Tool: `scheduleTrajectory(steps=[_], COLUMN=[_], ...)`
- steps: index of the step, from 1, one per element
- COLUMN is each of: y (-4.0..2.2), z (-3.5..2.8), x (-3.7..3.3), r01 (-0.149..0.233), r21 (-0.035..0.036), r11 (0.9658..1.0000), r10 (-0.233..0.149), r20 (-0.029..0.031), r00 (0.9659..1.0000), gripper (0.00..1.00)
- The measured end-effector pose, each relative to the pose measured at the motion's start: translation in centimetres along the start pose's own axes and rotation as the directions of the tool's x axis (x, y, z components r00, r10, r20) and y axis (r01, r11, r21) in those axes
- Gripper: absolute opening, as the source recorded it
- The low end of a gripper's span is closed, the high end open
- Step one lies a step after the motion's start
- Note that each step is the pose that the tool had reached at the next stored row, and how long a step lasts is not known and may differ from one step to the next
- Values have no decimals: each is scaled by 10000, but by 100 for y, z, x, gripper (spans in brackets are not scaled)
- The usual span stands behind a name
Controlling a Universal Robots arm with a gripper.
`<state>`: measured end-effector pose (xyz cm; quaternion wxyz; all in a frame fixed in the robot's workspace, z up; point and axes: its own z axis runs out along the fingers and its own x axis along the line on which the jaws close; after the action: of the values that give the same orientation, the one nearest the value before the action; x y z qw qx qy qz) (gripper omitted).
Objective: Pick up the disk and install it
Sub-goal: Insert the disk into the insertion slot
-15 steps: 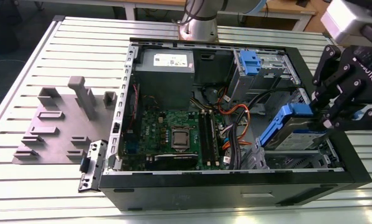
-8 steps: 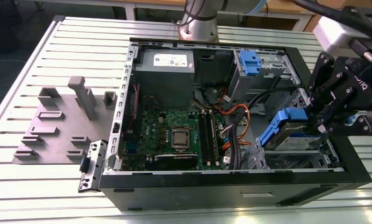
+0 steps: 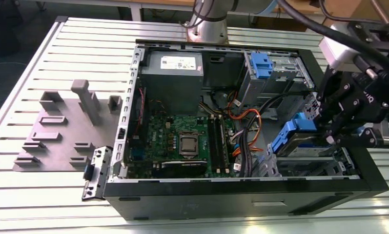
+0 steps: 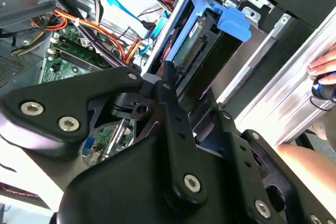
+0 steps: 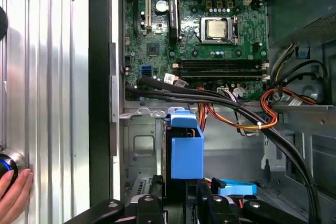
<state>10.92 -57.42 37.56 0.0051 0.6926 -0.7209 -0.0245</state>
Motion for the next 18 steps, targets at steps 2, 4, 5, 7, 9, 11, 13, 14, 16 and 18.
scheduleTrajectory(steps=[2, 4, 5, 7, 9, 11, 13, 14, 16, 18], y=[-2, -3, -4, -5, -7, -8, -9, -9, -9, -9], z=[36, 72, 91, 127, 162, 194, 211, 212, 212, 213], x=[1, 2, 2, 3, 4, 5, 5, 5, 6, 6], r01=[0, 0, 0, 0, 0, 0, 0, 0, 0, 0], r21=[0, -1, -1, -1, 0, -1, -1, -1, -1, -1], r11=[10000, 10000, 10000, 10000, 10000, 10000, 10000, 10000, 10000, 10000], r10=[0, 0, 0, 0, 0, 0, 0, 0, 0, 0], r20=[0, -1, -1, -2, -1, -3, -7, -10, -11, -10], r00=[10000, 10000, 10000, 10000, 10000, 10000, 10000, 10000, 10000, 10000], gripper=[35, 35, 35, 35, 35, 35, 35, 35, 35, 35])
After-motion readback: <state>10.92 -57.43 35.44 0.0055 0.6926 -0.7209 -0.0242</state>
